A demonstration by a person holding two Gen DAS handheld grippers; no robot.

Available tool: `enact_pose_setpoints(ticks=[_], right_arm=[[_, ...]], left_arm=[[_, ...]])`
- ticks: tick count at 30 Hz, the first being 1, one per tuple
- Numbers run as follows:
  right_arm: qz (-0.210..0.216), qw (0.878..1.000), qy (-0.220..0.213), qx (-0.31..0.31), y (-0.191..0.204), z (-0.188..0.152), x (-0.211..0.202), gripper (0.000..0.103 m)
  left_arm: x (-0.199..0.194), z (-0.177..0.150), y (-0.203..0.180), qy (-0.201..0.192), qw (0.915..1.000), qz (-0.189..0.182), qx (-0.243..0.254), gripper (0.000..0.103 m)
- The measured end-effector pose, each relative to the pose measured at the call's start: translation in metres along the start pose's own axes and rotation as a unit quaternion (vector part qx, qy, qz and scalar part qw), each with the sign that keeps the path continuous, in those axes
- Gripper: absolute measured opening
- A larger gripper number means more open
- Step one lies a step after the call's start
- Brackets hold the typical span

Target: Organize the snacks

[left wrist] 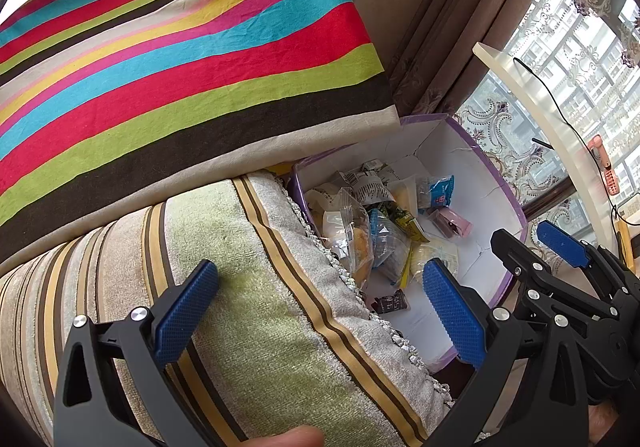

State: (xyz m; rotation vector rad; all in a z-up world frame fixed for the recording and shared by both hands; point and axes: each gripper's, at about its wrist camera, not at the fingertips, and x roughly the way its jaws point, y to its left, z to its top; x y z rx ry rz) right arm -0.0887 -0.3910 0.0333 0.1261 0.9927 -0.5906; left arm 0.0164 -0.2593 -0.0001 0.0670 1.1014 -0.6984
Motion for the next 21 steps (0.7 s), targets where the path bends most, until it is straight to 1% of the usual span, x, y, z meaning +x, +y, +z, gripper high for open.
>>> enact_pose_setpoints(ticks=[21], right_arm=[[-0.001,1.000,-0.002,-0.003,-0.0005,-0.0008,0.0019,0.062]], left_arm=[[-0.0005,0.0005,0.0005,-0.001,1.0000,-0.001,-0.001,0.099]])
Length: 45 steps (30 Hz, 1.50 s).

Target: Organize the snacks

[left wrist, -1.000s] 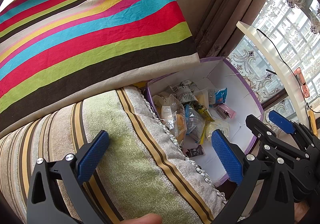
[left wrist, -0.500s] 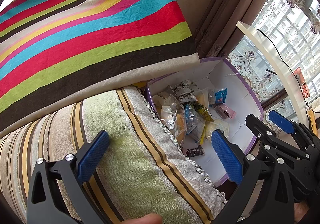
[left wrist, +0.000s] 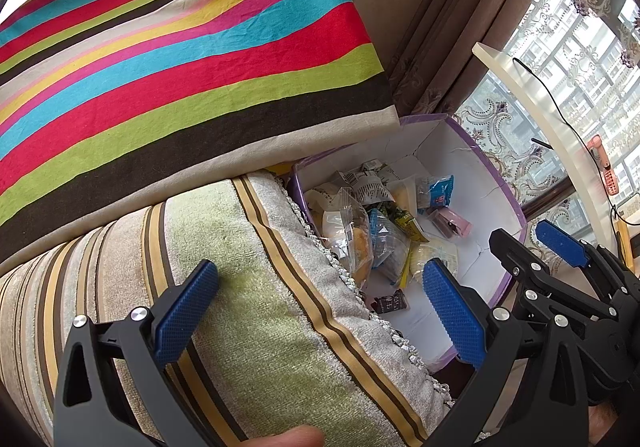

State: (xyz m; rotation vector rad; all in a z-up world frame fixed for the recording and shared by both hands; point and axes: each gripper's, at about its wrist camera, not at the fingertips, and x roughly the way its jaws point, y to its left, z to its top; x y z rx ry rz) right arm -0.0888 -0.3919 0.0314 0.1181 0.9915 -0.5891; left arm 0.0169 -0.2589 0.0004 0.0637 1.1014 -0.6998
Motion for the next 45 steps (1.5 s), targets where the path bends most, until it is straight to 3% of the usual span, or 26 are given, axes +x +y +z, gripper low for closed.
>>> enact_pose_setpoints(ticks=[16,25,45], right_arm=[[-0.001,1.000,-0.005,0.000,-0.001,0.002,-0.004,0.062],[-0.017,1.000,-0.006,0.003,-0.008,0.005,-0.003,0.062],[-0.022,1.000,-0.011,-0.006,-0.008,0.007,-0.007,0.062]], left_arm=[[-0.004,-0.001,0.005,0.000,0.9998,-0.017,-0.010,0.099],[-0.010,-0.001,0.030,-0.009,0.9932,-0.092,-0.070,0.099],[-0.009,-0.001,0.029,-0.008,0.9935,-0.091,-0.068,0.099]])
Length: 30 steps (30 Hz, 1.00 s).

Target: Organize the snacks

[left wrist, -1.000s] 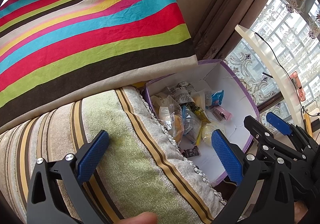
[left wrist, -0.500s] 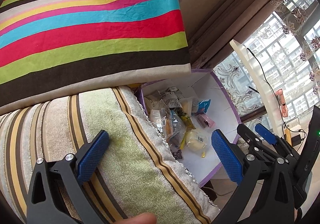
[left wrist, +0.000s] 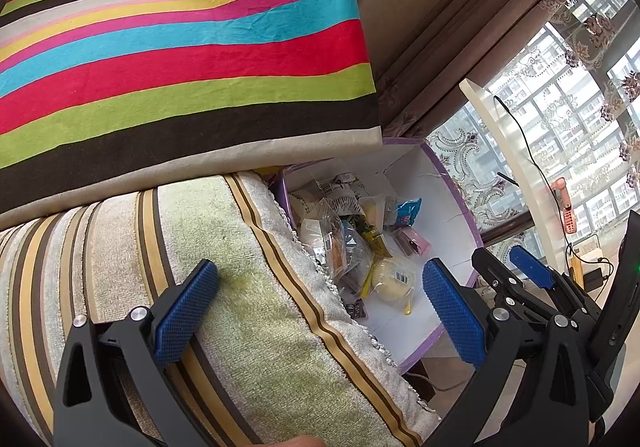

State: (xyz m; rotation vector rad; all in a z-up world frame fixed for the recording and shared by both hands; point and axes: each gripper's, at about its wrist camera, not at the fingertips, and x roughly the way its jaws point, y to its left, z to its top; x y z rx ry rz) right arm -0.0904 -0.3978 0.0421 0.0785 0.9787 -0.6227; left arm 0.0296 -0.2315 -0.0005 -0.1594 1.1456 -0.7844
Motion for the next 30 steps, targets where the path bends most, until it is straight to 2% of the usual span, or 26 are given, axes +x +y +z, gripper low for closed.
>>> enact_pose_setpoints(ticks=[8,12,16,23,30], right_arm=[[0.002,1.000,0.003,-0.002,0.002,-0.001,0.002,0.062],[0.004,1.000,0.007,-0.005,0.004,-0.002,0.005,0.062],[0.007,1.000,0.008,-0.007,0.006,-0.003,0.005,0.062],[0.009,1.000,0.010,-0.006,0.005,-0.002,0.006,0.062],[0.010,1.000,0.010,-0.006,0.005,-0.002,0.006,0.062]], left_arm=[[0.002,0.000,-0.004,-0.002,0.9999,0.014,0.009,0.099],[0.005,-0.002,-0.011,-0.005,0.9989,0.037,0.027,0.099],[0.010,-0.006,-0.022,-0.001,0.9952,0.076,0.061,0.099],[0.016,-0.006,-0.027,0.006,0.9920,0.099,0.079,0.099],[0.016,-0.006,-0.025,0.006,0.9925,0.095,0.076,0.099]])
